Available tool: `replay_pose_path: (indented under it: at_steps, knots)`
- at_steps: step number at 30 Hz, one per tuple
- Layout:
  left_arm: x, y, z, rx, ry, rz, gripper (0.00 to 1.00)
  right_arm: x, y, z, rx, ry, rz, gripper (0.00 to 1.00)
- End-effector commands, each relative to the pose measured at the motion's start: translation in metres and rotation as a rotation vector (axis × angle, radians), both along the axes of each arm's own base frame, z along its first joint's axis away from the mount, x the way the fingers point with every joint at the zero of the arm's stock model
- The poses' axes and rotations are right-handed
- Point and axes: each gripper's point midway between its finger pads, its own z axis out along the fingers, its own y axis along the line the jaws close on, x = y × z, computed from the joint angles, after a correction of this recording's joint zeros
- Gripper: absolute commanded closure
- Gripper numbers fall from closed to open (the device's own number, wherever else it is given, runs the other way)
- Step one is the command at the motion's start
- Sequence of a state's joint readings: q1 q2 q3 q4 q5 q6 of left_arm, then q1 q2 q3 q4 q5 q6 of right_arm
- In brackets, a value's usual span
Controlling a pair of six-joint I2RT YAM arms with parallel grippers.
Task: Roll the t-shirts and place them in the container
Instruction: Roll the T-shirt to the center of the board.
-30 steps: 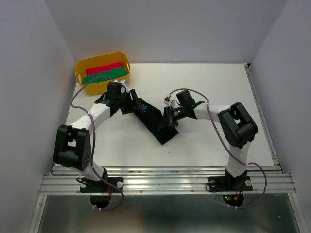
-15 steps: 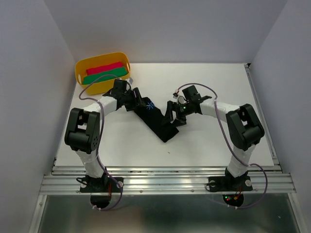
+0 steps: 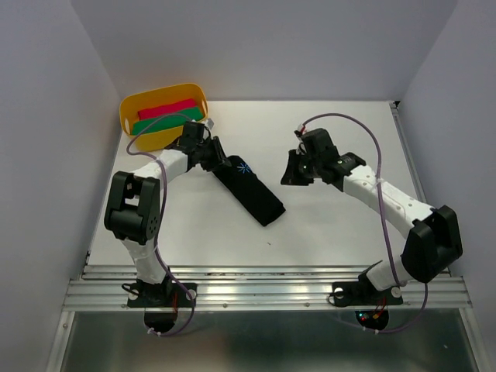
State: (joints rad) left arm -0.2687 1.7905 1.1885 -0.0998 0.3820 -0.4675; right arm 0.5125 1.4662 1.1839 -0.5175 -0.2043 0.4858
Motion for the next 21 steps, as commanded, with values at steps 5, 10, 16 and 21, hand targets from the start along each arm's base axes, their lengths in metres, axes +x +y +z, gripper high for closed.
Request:
replay_pose_path:
  at_steps: [5, 10, 16, 21]
  knots:
    - [0.024, -0.001, 0.023, 0.031, -0.079, 0.018, 0.85, -0.024, 0.04, -0.036, 0.014, 0.056, 0.052, 0.93]
    - [0.024, 0.003, -0.011, 0.066, -0.015, 0.032, 0.92, -0.02, 0.042, -0.081, -0.024, 0.121, 0.03, 0.95]
    - [0.0, 0.013, -0.035, 0.107, 0.042, 0.035, 0.96, -0.022, 0.002, -0.138, -0.252, 0.164, -0.049, 0.99]
    - [-0.041, 0.02, -0.027, 0.126, 0.061, 0.023, 0.96, -0.005, -0.041, -0.117, -0.455, 0.047, -0.138, 0.99]
